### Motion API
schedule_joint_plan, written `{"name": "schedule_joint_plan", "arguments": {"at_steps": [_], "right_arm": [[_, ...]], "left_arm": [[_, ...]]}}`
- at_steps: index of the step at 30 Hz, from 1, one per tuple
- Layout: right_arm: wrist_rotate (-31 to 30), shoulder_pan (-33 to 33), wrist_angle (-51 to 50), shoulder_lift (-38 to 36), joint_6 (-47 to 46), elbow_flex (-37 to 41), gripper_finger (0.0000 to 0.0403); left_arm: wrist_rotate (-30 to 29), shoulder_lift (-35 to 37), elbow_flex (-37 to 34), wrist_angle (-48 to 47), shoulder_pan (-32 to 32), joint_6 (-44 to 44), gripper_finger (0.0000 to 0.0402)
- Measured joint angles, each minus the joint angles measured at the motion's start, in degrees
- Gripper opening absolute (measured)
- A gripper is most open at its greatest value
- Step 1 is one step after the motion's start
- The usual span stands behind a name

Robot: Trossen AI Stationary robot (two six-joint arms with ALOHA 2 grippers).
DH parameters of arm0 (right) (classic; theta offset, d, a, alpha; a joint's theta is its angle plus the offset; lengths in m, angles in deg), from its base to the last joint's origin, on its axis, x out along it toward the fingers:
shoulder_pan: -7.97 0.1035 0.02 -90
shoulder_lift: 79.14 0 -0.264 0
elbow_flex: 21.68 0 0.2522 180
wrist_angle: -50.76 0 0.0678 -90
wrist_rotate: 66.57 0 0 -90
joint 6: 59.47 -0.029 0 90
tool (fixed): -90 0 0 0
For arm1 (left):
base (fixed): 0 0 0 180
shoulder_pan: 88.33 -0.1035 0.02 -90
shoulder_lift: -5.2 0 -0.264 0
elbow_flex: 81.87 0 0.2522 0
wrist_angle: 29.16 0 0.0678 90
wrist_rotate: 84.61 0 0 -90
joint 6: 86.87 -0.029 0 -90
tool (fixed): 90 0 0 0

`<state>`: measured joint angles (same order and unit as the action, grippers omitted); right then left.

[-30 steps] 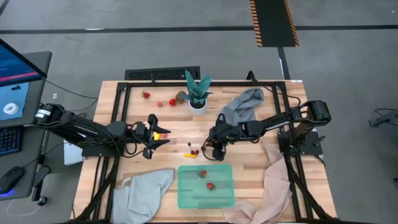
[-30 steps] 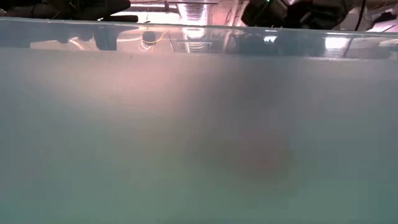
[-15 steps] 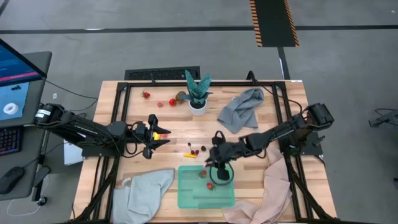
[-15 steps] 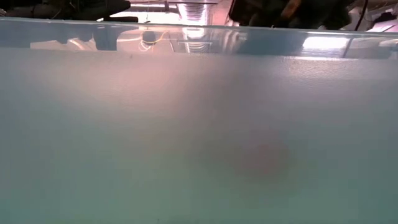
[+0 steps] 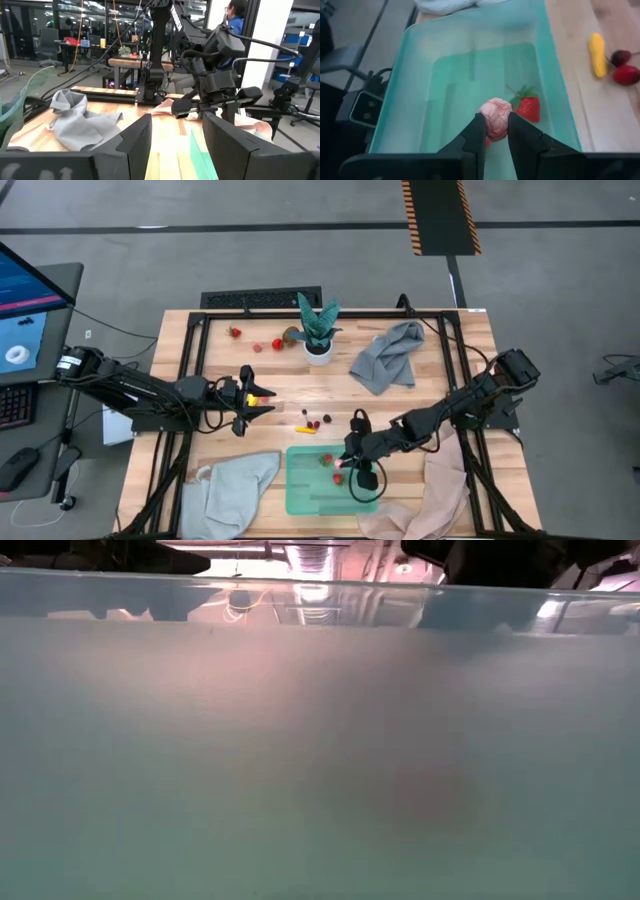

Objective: Pick and placing Produce into tupperware
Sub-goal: Put the pink peach into the green bin, then put the blackberry into the green bin

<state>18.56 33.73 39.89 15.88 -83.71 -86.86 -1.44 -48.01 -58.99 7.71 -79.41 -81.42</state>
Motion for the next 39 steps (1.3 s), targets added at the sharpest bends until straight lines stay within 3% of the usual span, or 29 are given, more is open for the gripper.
{"name": "schedule_joint_plan", "arguments": {"at_steps": [9, 22, 39], "right_arm": [[-1.53, -0.02, -0.79, 0.0, -3.45, 0.0, 0.0138], [-2.92, -0.39, -0.52, 0.0, -4.87, 0.01, 0.0243], [-2.94, -6.75, 1.11, -0.31, 9.93, -3.06, 0.0248]], "left_arm": [[-0.04, 0.0, 0.0, -0.93, -0.02, 1.45, 0.0167], [-0.08, 0.0, 0.0, -1.16, -0.02, 3.76, 0.0167], [-0.09, 0.0, 0.0, -1.23, -0.02, 4.59, 0.0167]]}}
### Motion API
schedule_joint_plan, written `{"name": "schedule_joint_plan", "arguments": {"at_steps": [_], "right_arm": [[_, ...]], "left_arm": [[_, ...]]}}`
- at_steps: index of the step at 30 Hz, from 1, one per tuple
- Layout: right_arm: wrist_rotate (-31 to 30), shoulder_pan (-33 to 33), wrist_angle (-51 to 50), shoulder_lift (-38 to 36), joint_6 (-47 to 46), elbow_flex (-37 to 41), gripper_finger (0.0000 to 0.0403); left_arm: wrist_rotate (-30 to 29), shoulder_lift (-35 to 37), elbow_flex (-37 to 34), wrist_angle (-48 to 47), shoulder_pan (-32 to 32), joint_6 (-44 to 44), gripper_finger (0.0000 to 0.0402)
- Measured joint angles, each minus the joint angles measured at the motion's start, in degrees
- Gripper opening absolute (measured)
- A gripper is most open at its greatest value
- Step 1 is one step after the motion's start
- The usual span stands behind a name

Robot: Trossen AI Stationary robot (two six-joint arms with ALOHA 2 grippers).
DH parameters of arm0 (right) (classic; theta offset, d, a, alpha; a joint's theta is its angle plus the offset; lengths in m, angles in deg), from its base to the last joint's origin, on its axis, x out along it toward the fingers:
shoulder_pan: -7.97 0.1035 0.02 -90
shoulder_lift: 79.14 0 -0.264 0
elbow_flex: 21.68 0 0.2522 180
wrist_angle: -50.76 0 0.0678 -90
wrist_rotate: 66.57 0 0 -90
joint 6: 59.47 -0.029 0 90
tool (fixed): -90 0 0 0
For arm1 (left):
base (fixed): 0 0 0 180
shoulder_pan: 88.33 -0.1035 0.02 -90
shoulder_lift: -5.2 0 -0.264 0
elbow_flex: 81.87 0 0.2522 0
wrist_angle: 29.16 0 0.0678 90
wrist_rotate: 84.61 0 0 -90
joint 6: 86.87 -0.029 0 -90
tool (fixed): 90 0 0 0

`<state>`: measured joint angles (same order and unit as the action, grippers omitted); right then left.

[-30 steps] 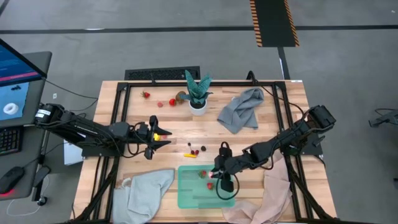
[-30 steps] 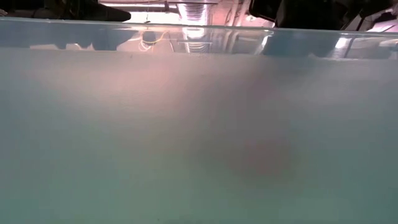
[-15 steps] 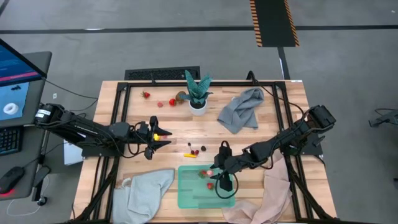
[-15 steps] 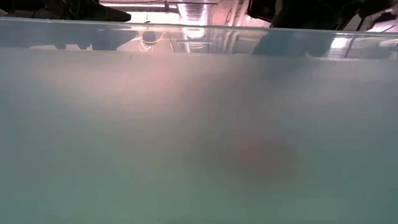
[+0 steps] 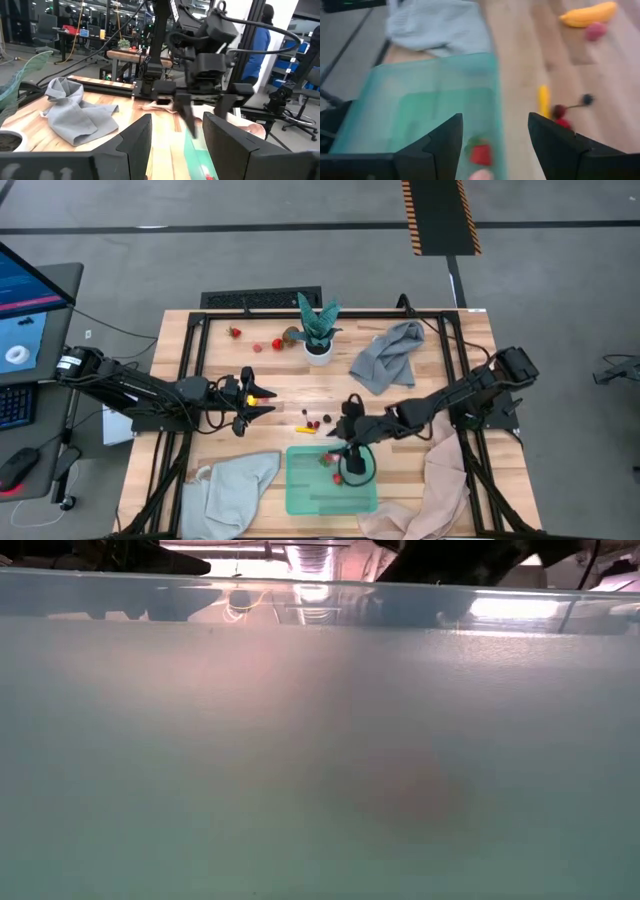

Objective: Pick and placing Produce into tupperware
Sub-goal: Put the blackberry into the green bin

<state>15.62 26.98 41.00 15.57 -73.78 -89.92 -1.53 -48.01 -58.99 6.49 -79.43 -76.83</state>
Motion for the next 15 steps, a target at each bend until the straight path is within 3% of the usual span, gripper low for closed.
{"name": "schedule_joint_plan", "arguments": {"at_steps": [7, 15], "right_arm": [[1.11, -7.83, -12.0, 0.02, -1.55, -3.94, 0.0248], [15.06, -15.33, -14.86, 0.04, -2.0, -4.7, 0.0248]], "left_arm": [[0.0, 0.0, 0.0, -0.34, 0.0, 0.77, 0.0167], [0.0, 0.0, 0.0, -0.4, 0.02, 0.51, 0.0167]]}}
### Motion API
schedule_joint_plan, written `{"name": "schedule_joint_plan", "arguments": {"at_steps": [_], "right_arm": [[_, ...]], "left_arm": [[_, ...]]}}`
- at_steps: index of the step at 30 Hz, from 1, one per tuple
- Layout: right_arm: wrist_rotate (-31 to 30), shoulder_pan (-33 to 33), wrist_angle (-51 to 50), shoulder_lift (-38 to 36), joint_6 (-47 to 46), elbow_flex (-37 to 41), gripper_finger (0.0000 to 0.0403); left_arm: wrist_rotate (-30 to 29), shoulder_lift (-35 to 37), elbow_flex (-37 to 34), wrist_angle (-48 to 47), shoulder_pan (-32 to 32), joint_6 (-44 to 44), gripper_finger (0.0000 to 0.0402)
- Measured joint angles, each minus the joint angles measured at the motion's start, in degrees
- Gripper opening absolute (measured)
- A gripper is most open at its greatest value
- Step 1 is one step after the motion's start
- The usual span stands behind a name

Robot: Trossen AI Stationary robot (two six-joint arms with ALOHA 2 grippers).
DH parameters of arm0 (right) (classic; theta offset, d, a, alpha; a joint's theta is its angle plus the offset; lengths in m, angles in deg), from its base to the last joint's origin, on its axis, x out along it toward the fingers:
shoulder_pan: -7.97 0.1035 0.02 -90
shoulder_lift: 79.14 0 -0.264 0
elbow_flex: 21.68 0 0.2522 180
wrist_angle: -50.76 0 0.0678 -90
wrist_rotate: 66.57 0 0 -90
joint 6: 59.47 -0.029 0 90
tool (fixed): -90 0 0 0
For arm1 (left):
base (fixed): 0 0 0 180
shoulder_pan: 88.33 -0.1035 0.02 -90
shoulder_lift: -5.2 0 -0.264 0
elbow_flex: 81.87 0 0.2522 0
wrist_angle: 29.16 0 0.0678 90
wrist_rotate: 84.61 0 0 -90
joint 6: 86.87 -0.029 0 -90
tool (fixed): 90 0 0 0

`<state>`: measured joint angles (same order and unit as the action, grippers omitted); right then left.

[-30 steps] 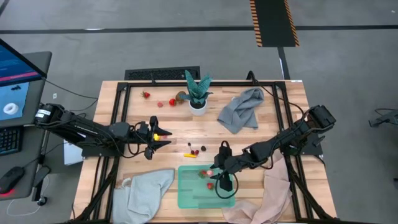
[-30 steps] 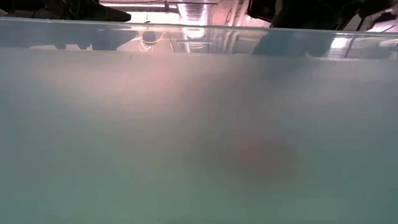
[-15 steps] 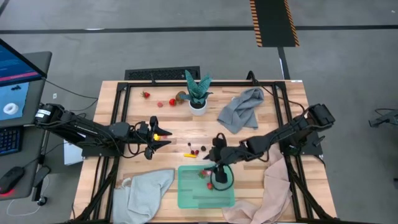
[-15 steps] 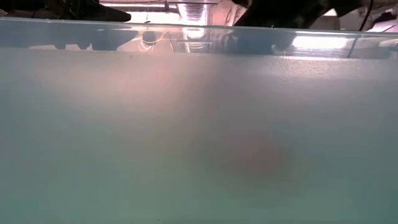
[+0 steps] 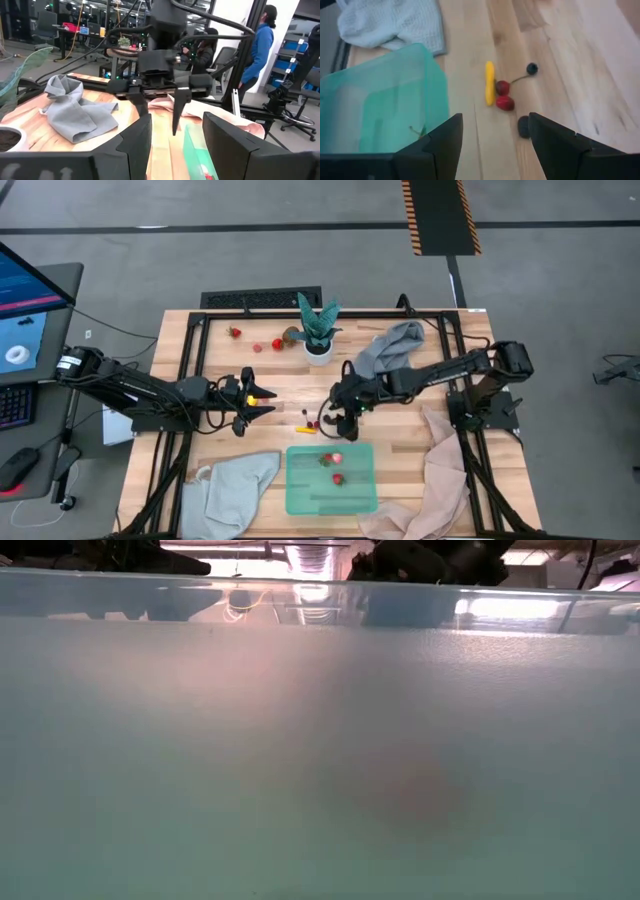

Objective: Pick and placing Produce into tupperware
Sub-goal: Put the blackberry into the green bin

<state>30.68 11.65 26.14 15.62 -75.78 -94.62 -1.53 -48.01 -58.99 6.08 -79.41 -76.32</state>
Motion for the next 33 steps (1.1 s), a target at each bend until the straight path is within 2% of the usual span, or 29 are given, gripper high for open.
{"name": "schedule_joint_plan", "arguments": {"at_steps": [9, 15, 22, 26, 33], "right_arm": [[6.28, -4.75, -2.06, 0.04, 1.26, 0.0, 0.0248], [6.37, -5.67, -6.57, 0.18, 3.76, 0.0, 0.0248], [6.25, -5.48, -5.71, 5.04, 4.83, -0.18, 0.0248], [6.23, -4.81, -5.96, 7.67, 5.69, -0.64, 0.0248], [5.58, -3.37, -2.03, 7.78, 5.64, -1.4, 0.0248]], "left_arm": [[-3.77, -0.02, 0.0, 3.37, -0.02, -1.63, 0.0167], [-6.91, -0.02, 0.0, 5.17, -0.02, -2.88, 0.0167], [-11.29, 0.0, 0.0, 6.25, -0.04, -3.5, 0.0167], [-11.56, 0.0, 0.0, 6.28, -0.04, -3.42, 0.0167], [-11.55, 0.0, 0.0, 5.95, -0.04, -3.24, 0.0167]]}}
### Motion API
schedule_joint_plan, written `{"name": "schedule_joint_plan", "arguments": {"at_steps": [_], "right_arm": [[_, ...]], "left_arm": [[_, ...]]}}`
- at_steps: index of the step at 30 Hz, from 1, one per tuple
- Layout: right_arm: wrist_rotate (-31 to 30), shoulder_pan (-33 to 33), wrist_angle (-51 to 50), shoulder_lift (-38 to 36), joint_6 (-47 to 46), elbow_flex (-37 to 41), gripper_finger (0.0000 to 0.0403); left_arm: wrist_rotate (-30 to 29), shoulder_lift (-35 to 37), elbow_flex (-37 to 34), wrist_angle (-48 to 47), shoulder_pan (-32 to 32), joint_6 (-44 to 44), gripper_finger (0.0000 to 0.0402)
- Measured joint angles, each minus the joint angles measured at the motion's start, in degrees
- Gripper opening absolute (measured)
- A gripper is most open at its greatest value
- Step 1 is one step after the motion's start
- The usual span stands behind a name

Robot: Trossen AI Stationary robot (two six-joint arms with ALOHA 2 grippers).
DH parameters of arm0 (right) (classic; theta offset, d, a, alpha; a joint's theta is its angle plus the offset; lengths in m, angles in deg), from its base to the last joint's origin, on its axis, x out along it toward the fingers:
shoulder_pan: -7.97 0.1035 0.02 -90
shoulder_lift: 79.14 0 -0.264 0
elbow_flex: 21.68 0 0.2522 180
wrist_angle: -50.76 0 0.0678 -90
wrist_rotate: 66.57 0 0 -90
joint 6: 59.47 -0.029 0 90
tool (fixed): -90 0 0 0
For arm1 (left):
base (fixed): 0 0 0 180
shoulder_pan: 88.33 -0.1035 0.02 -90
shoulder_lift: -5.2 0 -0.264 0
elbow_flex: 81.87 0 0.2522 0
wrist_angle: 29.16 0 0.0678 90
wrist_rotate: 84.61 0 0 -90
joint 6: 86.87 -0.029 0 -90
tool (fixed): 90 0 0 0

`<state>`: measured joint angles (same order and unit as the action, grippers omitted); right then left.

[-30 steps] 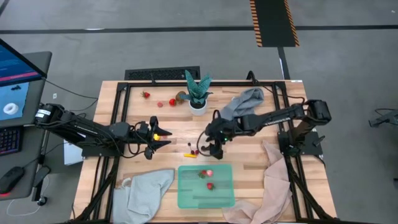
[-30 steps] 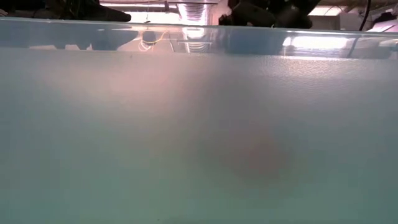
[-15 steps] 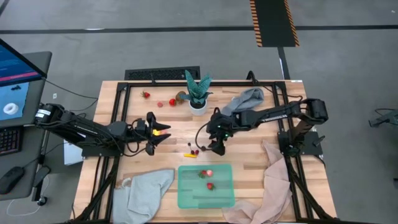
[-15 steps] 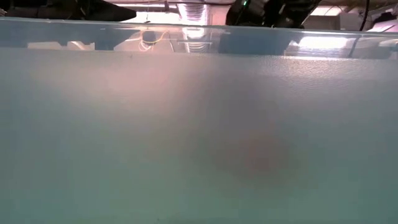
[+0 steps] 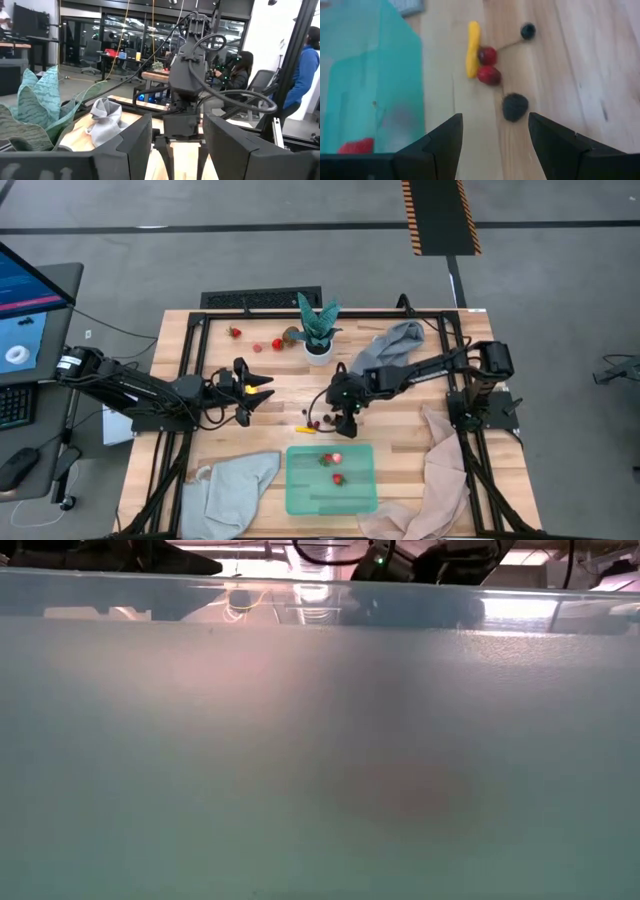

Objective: Pick and placing Produce into tupperware
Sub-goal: Put the blackberry into the green bin

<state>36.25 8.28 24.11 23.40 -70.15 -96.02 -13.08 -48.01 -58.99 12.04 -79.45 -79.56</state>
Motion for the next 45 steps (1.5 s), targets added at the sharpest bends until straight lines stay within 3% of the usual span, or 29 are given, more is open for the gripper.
{"name": "schedule_joint_plan", "arguments": {"at_steps": [16, 45], "right_arm": [[-2.32, 0.1, -3.68, 7.3, 0.07, -5.38, 0.0248], [-3.98, 0.58, -2.29, 10.23, 0.02, -6.08, 0.0239]], "left_arm": [[0.08, 0.0, 0.0, -0.3, 0.04, 0.07, 0.0167], [0.29, 0.0, 0.02, -1.53, 0.04, 0.63, 0.0167]]}}
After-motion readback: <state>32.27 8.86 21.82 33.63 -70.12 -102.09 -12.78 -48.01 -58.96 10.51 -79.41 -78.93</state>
